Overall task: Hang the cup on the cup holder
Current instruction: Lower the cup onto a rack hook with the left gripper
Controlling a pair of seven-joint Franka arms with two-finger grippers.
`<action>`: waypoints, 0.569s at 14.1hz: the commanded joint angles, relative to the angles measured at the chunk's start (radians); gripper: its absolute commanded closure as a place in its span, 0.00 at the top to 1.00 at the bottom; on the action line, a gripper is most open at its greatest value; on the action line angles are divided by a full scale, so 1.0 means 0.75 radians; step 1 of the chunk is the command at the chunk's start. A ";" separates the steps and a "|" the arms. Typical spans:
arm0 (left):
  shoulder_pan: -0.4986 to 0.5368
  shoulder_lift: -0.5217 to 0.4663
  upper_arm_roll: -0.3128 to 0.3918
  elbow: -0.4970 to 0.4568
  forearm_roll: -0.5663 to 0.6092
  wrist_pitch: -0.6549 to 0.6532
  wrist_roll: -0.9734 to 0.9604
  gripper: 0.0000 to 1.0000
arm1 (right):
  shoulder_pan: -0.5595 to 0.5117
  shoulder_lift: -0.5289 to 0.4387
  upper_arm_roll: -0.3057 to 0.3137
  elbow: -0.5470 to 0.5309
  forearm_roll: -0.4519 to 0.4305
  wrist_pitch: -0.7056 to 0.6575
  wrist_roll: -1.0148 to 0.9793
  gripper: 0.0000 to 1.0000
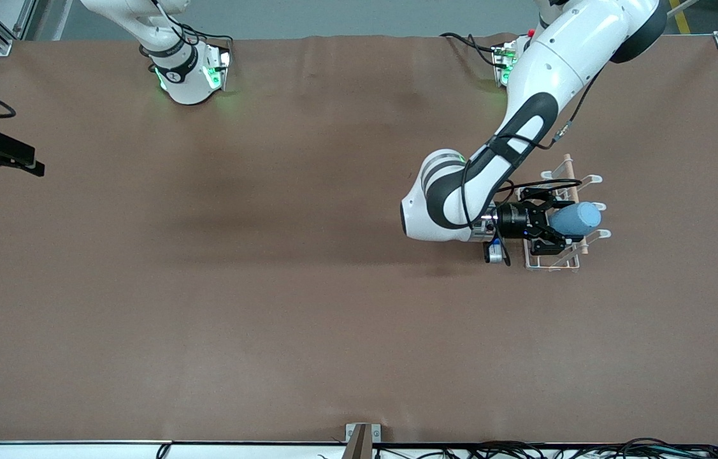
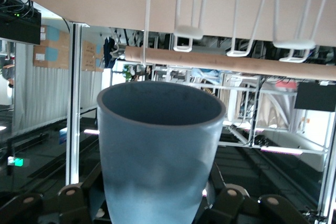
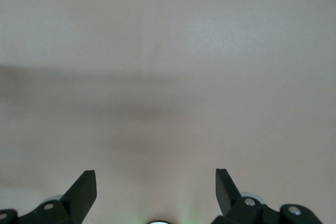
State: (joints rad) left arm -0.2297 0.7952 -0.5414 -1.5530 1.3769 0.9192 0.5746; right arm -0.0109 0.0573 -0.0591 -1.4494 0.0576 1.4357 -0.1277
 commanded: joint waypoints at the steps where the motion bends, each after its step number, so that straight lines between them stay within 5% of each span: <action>1: -0.029 0.034 0.026 -0.007 0.050 -0.045 0.005 0.44 | 0.004 -0.231 0.007 -0.314 -0.034 0.163 0.056 1.00; 4: -0.037 0.077 0.037 -0.005 0.052 -0.047 -0.042 0.44 | 0.004 -0.252 0.007 -0.368 -0.034 0.205 0.123 1.00; 8: -0.031 0.136 0.039 -0.005 0.066 -0.045 -0.168 0.47 | -0.008 -0.171 0.005 -0.187 -0.032 0.136 0.123 1.00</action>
State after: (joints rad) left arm -0.2474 0.8682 -0.5151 -1.5608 1.3939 0.9049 0.4918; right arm -0.0112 -0.0999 -0.0600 -1.6520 0.0525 1.5748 -0.0562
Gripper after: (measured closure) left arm 0.225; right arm 0.000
